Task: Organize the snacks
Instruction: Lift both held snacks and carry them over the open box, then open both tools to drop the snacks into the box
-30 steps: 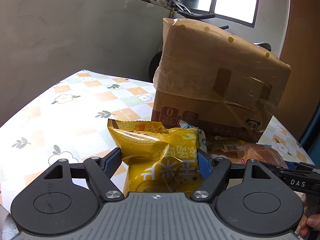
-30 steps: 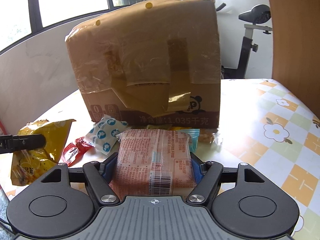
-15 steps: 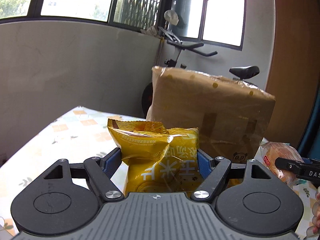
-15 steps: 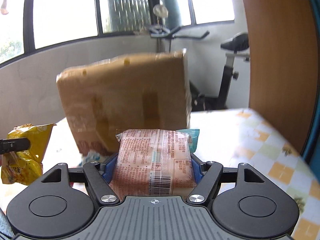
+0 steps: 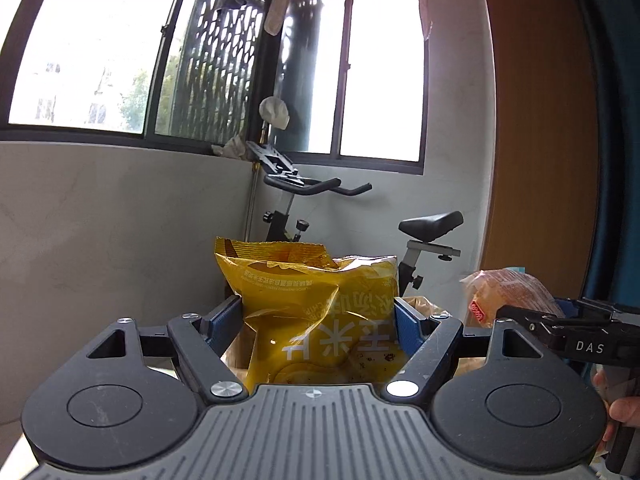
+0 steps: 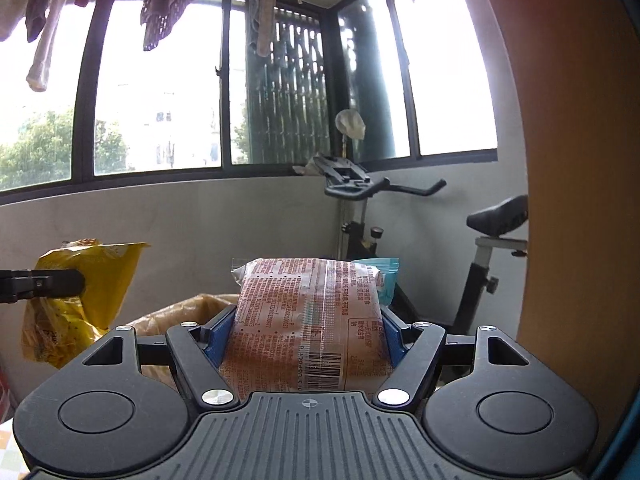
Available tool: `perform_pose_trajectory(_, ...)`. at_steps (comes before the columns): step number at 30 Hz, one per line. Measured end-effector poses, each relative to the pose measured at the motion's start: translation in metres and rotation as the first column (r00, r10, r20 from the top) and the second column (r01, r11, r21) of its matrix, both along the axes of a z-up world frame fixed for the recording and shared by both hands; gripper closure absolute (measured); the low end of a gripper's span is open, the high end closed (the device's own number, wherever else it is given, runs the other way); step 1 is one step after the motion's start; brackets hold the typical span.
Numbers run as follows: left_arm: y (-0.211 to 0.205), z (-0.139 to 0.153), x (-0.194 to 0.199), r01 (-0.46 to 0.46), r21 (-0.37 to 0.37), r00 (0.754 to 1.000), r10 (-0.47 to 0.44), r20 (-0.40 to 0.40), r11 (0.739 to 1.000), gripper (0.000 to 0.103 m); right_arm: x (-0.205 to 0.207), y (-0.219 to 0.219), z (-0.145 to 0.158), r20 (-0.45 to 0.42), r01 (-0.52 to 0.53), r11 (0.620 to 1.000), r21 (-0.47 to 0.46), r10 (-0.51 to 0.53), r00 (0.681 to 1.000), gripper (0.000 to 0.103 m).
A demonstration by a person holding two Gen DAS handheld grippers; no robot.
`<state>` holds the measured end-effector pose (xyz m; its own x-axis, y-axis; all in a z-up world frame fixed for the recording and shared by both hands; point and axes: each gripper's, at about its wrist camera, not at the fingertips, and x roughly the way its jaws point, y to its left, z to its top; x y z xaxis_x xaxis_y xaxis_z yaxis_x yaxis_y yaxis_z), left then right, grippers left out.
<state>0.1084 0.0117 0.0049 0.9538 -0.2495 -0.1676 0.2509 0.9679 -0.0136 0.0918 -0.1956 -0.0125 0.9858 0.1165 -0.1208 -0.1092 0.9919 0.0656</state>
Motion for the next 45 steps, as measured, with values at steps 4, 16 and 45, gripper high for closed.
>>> perform_pose_trajectory(4, -0.026, 0.006, 0.057, 0.007, 0.053, 0.998, -0.004, -0.055, 0.999, 0.023, 0.048, 0.011, 0.004, -0.010, -0.017, 0.997, -0.073, 0.016, 1.000, 0.036)
perform_pose_trajectory(16, -0.024, -0.022, 0.132, -0.028, 0.128, 0.975, 0.055, -0.215, 0.991, 0.023, 0.127, 0.034, -0.039, -0.208, -0.045, 0.995, -0.093, 0.024, 0.978, 0.036)
perform_pose_trajectory(45, 0.010, 0.009, 0.081, -0.050, 0.131, 0.978, 0.075, -0.193, 0.990, 0.021, 0.062, 0.025, -0.004, -0.141, -0.013, 0.990, 0.137, 0.033, 0.990, 0.037)
